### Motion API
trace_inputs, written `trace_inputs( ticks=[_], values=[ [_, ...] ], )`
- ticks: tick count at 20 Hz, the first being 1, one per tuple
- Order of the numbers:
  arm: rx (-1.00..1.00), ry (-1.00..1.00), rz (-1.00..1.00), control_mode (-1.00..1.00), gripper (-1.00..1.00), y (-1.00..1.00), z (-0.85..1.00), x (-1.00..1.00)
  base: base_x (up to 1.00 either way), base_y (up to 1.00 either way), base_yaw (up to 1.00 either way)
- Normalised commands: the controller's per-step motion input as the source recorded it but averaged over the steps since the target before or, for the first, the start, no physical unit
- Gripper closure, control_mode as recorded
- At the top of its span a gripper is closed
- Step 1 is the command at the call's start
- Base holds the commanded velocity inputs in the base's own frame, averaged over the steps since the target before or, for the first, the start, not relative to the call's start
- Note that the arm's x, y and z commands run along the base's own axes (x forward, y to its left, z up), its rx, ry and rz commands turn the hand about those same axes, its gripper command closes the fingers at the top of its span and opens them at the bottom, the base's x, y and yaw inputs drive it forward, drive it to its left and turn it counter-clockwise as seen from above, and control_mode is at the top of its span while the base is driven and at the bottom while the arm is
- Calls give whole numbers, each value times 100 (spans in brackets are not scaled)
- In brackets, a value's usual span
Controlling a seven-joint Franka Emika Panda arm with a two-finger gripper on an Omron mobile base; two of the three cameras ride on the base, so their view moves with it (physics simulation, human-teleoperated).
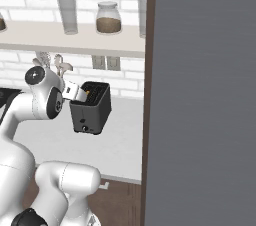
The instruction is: Start the toaster. Once the lever pops up, take the bread to the plate on the dining counter.
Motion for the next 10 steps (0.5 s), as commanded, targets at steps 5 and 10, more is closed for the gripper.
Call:
trace_inputs(
  ticks=[5,10],
  values=[
    [0,0,0,-100,-100,0,0,0,0,0,0],
    [0,0,0,-100,-100,0,0,0,0,0,0]
  ],
)
